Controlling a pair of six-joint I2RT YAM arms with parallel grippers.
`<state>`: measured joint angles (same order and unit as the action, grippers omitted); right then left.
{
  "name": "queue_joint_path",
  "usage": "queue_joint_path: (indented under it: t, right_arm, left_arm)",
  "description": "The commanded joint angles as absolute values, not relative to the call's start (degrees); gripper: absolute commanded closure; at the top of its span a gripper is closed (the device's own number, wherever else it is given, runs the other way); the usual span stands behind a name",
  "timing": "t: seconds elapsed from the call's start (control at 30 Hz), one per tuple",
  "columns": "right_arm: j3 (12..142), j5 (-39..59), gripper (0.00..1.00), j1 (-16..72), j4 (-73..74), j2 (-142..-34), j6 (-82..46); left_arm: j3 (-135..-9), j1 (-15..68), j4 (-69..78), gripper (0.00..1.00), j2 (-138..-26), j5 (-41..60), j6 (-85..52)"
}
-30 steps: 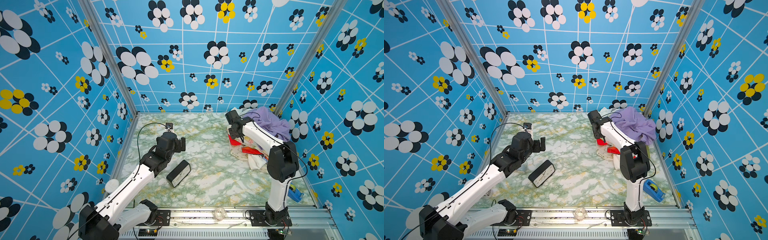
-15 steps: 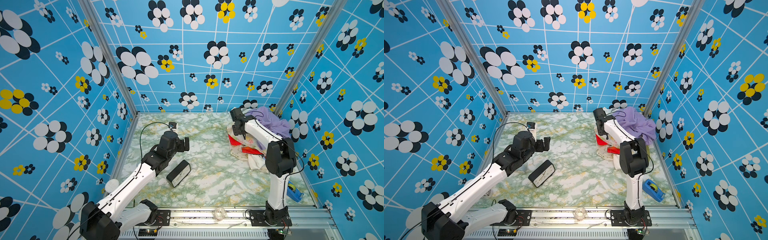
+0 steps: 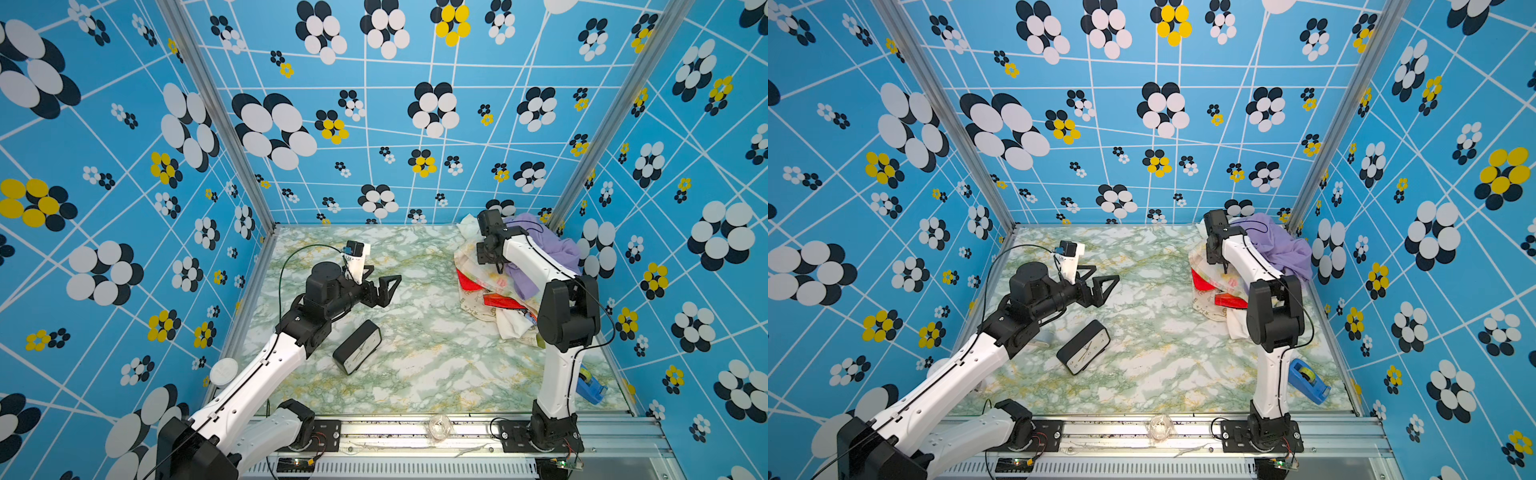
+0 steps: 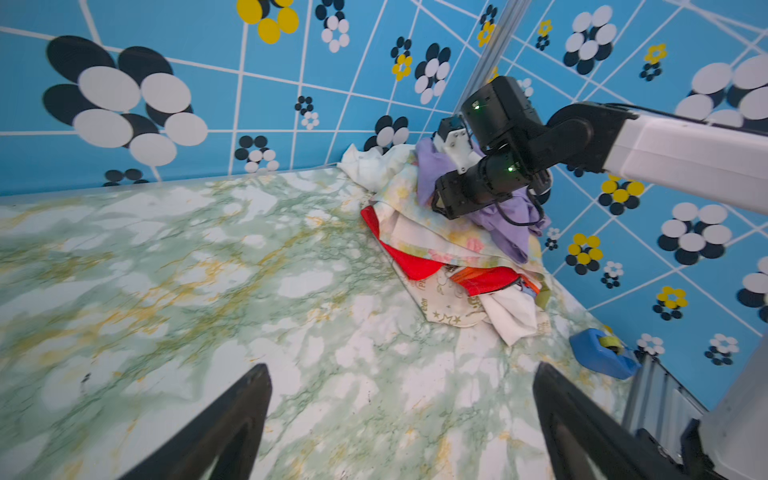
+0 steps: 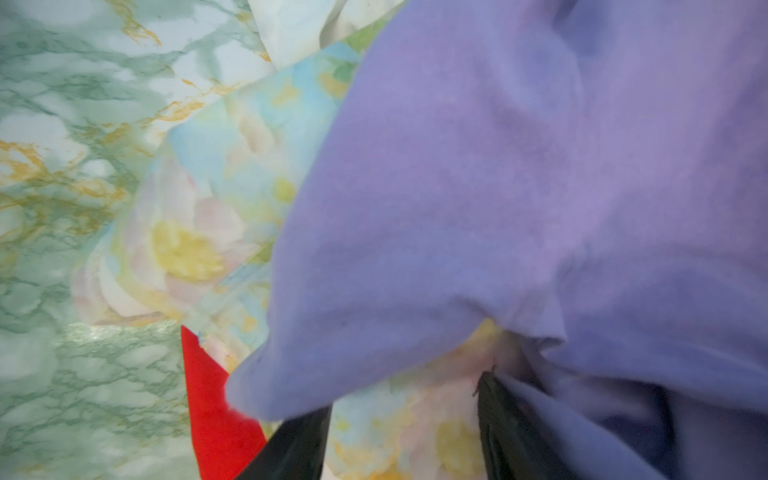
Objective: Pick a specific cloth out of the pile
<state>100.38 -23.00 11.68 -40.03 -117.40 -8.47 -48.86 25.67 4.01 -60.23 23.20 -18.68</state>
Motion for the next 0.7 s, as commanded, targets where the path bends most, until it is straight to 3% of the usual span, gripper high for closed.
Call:
queue_joint_path:
  t: [0.0,0.67]
  right_arm:
    - [101.01,-23.42,0.42,9.77,-40.28,-115.19,-9.92]
    - [95.77,-22.38,0.41,4.54,-40.16,-110.25,-11.86]
  left_arm:
    - [-47.17,23.65,11.74,0.01,-60.67,37.77,-21.98]
    - [-44.47,21.40,17.84,0.01,-61.84,44.19,-26.95]
